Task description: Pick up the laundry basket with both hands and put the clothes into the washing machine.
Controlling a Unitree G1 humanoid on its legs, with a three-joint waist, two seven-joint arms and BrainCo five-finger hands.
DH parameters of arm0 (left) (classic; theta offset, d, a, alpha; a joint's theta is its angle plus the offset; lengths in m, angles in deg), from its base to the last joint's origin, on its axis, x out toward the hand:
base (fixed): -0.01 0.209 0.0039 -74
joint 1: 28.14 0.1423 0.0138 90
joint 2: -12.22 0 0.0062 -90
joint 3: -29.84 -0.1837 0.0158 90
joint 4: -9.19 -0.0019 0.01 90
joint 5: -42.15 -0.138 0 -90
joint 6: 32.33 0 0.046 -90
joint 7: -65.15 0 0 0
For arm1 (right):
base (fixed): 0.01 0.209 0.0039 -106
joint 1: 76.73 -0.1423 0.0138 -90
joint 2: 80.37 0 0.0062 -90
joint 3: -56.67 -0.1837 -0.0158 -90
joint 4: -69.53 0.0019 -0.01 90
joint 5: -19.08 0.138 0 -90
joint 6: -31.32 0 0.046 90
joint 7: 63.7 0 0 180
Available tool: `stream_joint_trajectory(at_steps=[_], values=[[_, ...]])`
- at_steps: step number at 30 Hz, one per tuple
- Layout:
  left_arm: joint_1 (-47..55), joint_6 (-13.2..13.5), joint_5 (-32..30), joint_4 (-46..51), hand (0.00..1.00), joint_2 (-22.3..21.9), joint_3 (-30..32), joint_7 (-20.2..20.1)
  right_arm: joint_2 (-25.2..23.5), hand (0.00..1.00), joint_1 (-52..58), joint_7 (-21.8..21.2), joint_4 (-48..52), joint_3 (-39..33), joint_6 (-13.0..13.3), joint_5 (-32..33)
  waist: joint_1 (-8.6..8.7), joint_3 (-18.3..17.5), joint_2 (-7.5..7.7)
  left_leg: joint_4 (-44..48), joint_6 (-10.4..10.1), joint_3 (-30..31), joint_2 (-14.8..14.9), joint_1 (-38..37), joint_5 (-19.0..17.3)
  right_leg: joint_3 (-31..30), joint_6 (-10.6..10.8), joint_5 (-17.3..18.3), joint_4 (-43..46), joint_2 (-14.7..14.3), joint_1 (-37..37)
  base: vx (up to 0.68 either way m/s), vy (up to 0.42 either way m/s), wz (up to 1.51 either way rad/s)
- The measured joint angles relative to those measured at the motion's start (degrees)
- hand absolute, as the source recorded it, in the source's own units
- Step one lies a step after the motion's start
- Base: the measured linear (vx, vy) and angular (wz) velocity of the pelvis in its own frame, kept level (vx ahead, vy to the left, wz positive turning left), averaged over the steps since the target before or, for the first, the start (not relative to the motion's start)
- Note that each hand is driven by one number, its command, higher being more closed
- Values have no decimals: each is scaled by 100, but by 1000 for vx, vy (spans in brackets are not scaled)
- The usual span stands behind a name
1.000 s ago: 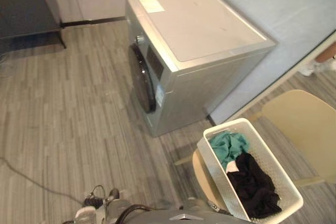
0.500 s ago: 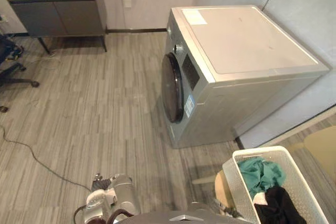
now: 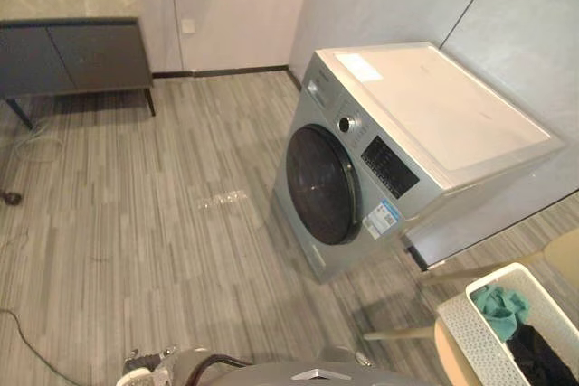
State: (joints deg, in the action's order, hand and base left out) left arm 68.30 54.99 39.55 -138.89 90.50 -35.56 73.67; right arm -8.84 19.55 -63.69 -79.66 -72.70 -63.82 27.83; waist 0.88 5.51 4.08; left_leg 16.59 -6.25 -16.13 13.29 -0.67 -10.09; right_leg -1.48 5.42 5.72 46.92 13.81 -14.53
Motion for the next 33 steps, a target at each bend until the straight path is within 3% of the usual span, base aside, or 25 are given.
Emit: stream_joint_trajectory(at_steps=[1, 2, 3, 4, 5, 7, 9, 11, 13, 15, 16, 17, 19, 20, 21, 22, 24, 25, 26, 27, 28, 29, 33], values=[[-9, 0, -3, 1, 0, -16, 2, -23, 20, 0, -1, 1, 18, 28, 0, -3, -2, 6, -31, -82, 1, -127, 2, -131, -1, 168, 16, 200, 53, -179, -95, 156, 74, -82], [-40, 1, -43, 2, 0, -55, 7, -56, 38, 0, 6, 6, 128, 122, -5, -11, 8, 5, -85, -267, 0, -427, -18, -345, -2, 629, -20, 404, -203, -555, -250, 117, 23, -70], [-57, 2, -53, -1, 0, -81, 9, -61, 32, 0, 8, 12, 161, 163, -6, -12, 18, 5, -84, -384, -11, -510, -66, -451, 5, 881, -55, 355, -530, -627, -232, 128, -25, -82], [-115, -1, -105, -34, 0, -208, 50, -86, 54, 0, 29, 12, 197, 228, -6, -16, 8, 1, -99, -613, -26, -692, -199, -657, 13, 1393, -233, 359, -1311, -627, -5, 135, -28, -62], [-155, 2, -113, -54, 0, -275, 136, -117, 83, 0, 28, 12, 196, 207, -12, -13, -19, -10, -195, -755, -30, -781, -200, -730, 21, 1509, -218, 433, -1685, -664, 178, 194, -33, -72], [-533, -4, -178, -186, 0, -675, 110, -163, 289, 0, -189, 51, 205, 205, -9, -13, 76, 103, -587, -1309, -122, -982, -221, -831, 368, 2041, -472, 287, -2360, -799, 272, 203, -21, -42], [-701, -4, -214, -193, 0, -875, 110, -186, 309, 0, -217, 98, 211, 139, -8, -12, 130, 141, -668, -1596, -144, -914, -269, -918, 532, 2100, -504, 300, -2408, -820, 317, 117, -15, 17], [-743, -14, -262, -185, 0, -927, 58, -266, 236, 0, -196, 181, 216, 13, -8, -9, 118, 206, -631, -1654, -162, -888, -231, -1190, 576, 2176, -583, 415, -2467, -858, 627, 81, -35, 25], [-617, -13, -265, 139, 0, -928, 23, -270, 64, 0, -188, 181, 420, 74, 1, -7, 56, 194, -408, -972, -249, -877, -152, -1090, 516, 2219, -489, 591, -2667, -809, 963, 19, -67, 25], [-504, 8, -191, 379, 0, -936, 18, -272, 27, 0, -221, 182, 465, 314, 37, -7, 30, 175, -381, 211, -303, -701, 71, -616, 292, 2252, -498, 627, -2832, -796, 1134, 6, -48, 12], [-481, 22, -136, 585, 0, -941, 40, -269, 49, 0, -247, 180, 623, 675, 29, -11, -53, 214, -444, 1692, -318, -343, 360, -18, 306, 2229, -497, 627, -2872, -825, 1272, 24, -20, -14], [-447, 36, -128, 615, 0, -946, 39, -268, 95, 0, -261, 177, 746, 858, 42, -12, -91, 221, -523, 2233, -302, -156, 445, 221, 420, 2189, -500, 629, -2850, -851, 1302, 38, 30, -45], [-208, 47, -45, 640, 0, -968, 88, -224, 245, 0, -322, 188, 1044, 1489, 27, -14, -157, 262, -657, 3501, -288, 323, 540, 821, 1298, 1788, -530, 649, -2804, -884, 1377, 86, 109, -73], [-186, 53, 22, 667, 0, -921, 120, -206, 257, 0, -324, 189, 1167, 1665, 28, -16, -173, 270, -658, 3686, -243, 367, 529, 919, 1213, 1713, -558, 630, -2819, -831, 1403, 135, 173, -73], [-153, 54, 23, 674, 0, -901, 114, -159, 252, 0, -348, 191, 1363, 1873, 19, -17, -183, 273, -656, 3685, -153, 333, 527, 1016, 858, 1557, -567, 621, -2824, -783, 1361, 122, 181, -65], [-112, 59, 38, 674, 0, -886, 122, -133, 250, 0, -419, 192, 1632, 2105, 20, -18, -188, 277, -649, 3289, -56, 337, 537, 1088, 444, 1358, -562, 623, -2846, -742, 1303, 148, 243, -86], [-111, 59, 59, 676, 0, -884, 134, -98, 239, 0, -457, 184, 2131, 2425, 58, -22, -251, 265, -609, 1777, 98, 334, 528, 865, 246, 1058, -447, 549, -2888, -654, 1167, 132, 246, -84], [-105, 57, 57, 660, 0, -914, 207, -89, 267, 0, -475, 176, 2314, 2533, 114, -24, -269, 260, -606, 896, 162, 357, 510, 650, 329, 908, -323, 521, -2867, -613, 1124, 155, 348, -76], [-108, 61, 61, 534, 0, -941, 284, -50, 307, 0, -482, 166, 2482, 2575, 160, -29, -260, 222, -654, -66, 91, 424, 423, 439, 764, 735, -137, 525, -2825, -585, 1036, 207, 482, -79], [-114, 61, 51, 361, 0, -930, 241, -49, 435, 0, -478, 156, 2497, 2567, 223, -32, -217, 149, -772, -518, -121, 472, 363, 310, 1200, 635, 119, 487, -2854, -585, 992, 181, 418, -52], [-126, 56, 4, 286, 0, -889, 215, -49, 508, 0, -450, 152, 2494, 2568, 221, -49, -159, 107, -767, -654, -320, 437, 292, 217, 1061, 591, 204, 467, -2914, -539, 1010, 193, 416, -23], [-127, 52, -24, 196, 0, -797, 110, -57, 498, 0, -353, 142, 2530, 2580, 222, -164, -74, 36, -664, -932, -380, 306, 98, 90, 937, 523, 355, 334, -3196, -368, 1096, 136, 294, -12], [-112, 10, -442, 69, 0, -254, -298, -48, 278, 0, 77, 20, 2944, 2727, 223, -413, -90, -55, -355, -1190, -266, -2, -222, -67, 905, 538, 341, -402, -4249, -193, 1455, 147, 219, -32]])
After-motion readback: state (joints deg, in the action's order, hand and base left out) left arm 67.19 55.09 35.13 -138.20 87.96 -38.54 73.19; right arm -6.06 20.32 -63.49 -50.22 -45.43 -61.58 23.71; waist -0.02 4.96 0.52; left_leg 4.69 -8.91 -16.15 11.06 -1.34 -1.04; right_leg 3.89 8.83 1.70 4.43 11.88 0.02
